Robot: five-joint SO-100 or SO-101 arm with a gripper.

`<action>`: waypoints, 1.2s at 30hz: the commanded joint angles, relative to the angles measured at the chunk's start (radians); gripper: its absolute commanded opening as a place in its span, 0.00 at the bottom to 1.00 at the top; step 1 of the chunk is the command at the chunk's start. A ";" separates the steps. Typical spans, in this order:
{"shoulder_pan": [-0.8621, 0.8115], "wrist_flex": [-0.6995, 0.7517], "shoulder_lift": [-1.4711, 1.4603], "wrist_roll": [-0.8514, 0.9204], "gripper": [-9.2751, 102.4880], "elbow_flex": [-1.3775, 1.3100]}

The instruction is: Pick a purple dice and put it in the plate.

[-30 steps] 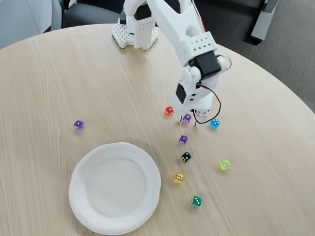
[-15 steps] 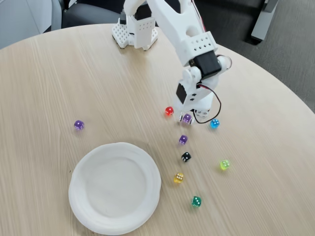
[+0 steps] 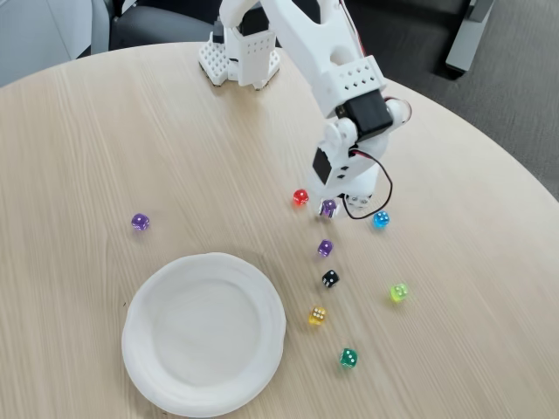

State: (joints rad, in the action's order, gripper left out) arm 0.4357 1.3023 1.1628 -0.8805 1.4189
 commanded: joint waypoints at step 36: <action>0.000 0.011 0.008 0.273 0.20 -0.026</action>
State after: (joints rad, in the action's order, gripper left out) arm 0.4433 1.3085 1.1628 -0.6335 1.4189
